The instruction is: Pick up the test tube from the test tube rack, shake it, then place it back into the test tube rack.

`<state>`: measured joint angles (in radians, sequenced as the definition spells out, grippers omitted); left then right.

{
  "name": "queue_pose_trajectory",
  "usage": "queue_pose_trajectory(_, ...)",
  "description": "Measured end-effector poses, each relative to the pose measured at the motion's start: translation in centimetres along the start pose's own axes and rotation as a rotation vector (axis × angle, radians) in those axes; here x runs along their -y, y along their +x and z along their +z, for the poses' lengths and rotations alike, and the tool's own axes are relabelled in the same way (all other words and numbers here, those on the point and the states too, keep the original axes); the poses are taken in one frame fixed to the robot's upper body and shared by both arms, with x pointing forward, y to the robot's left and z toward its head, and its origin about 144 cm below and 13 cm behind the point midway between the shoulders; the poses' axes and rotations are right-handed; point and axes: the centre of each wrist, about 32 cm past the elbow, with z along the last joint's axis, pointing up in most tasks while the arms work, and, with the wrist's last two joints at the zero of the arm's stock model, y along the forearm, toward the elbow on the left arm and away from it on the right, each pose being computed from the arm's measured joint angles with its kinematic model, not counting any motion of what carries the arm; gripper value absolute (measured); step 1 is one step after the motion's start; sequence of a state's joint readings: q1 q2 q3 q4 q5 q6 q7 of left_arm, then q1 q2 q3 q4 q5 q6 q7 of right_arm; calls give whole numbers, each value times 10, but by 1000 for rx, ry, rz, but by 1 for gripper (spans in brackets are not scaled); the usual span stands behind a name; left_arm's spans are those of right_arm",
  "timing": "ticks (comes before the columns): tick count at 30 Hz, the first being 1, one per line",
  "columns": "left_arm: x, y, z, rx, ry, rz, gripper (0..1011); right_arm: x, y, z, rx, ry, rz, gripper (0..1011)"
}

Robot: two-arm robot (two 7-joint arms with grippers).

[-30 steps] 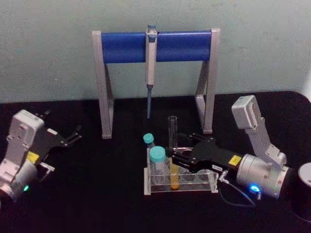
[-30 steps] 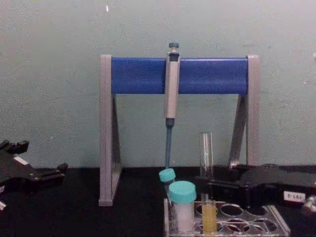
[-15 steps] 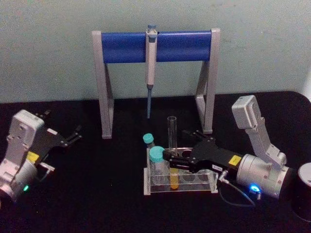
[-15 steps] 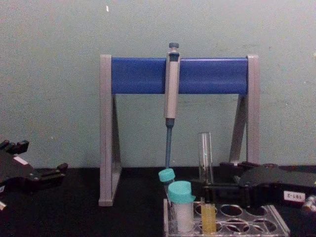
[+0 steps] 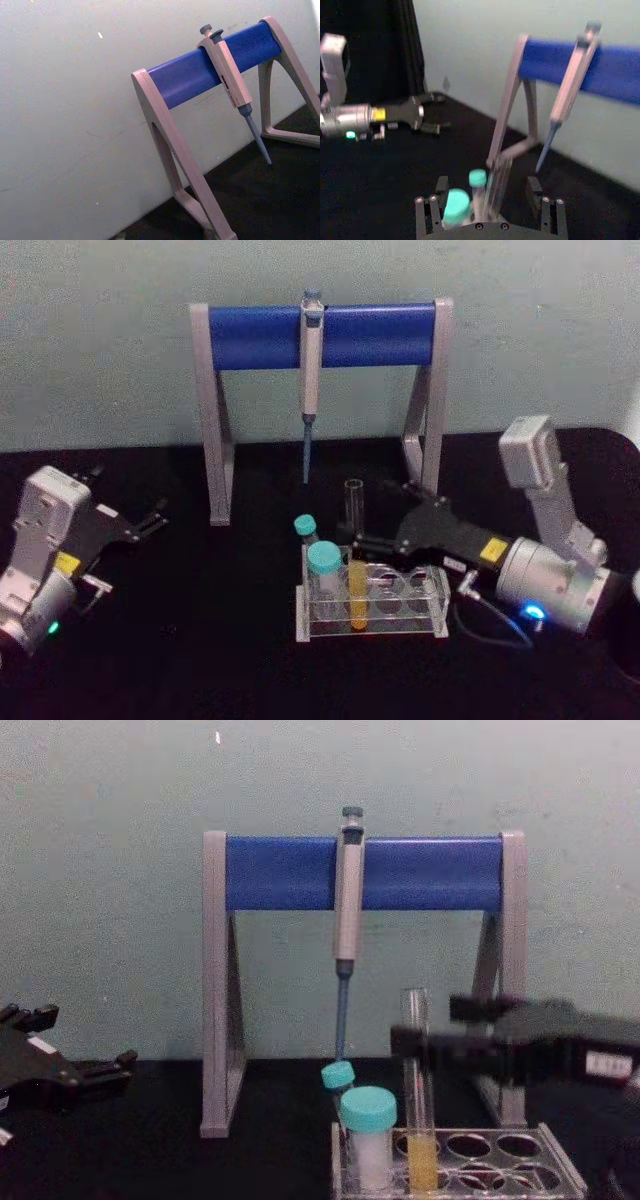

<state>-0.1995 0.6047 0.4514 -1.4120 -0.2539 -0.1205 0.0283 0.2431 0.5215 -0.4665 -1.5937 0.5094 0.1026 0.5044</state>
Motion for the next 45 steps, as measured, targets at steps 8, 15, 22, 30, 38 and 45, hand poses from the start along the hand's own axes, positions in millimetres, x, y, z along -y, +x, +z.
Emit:
queue_pose_trajectory(8, 0, 0, 0, 0, 0, 0, 1001, 12, -1, 19, 86, 152, -81, 1000)
queue_pose_trajectory(15, 0, 0, 0, 0, 0, 0, 1001, 24, -7, 18, 173, 205, -311, 1000)
queue_pose_trajectory(22, 0, 0, 0, 0, 0, 0, 1001, 29, -15, -2, 130, 137, -558, 1000)
queue_pose_trajectory(30, 0, 0, 0, 0, 0, 0, 1001, 31, -19, -26, 56, 20, -645, 1000)
queue_pose_trajectory(38, 0, 0, 0, 0, 0, 0, 1001, 29, -20, -45, -5, -75, -640, 1000)
queue_pose_trajectory(45, 0, 0, 0, 0, 0, 0, 1001, 25, -18, -57, -49, -127, -635, 1000)
